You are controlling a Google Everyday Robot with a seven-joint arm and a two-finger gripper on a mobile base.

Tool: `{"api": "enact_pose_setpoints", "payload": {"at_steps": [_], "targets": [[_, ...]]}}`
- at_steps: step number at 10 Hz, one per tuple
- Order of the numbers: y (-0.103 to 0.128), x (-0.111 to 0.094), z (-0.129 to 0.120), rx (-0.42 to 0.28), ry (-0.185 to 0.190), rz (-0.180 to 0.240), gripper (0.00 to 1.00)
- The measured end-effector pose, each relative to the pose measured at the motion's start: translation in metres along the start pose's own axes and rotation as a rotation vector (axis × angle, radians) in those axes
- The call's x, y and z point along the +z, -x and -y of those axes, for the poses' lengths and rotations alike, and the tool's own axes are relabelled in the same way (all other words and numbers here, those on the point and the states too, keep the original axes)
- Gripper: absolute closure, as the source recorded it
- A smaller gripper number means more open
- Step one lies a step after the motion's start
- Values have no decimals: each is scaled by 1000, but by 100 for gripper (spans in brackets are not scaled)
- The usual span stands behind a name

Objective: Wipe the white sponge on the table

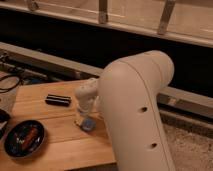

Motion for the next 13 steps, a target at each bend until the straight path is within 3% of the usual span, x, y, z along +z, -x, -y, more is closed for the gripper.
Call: {"api": "enact_pose_setpoints", "payload": {"at_steps": [4, 7, 13], "targets": [[-7, -2, 0, 22, -3, -26, 99], [-39, -3, 6, 82, 11, -45, 99], [-84, -18, 30, 215, -11, -56, 99]]}}
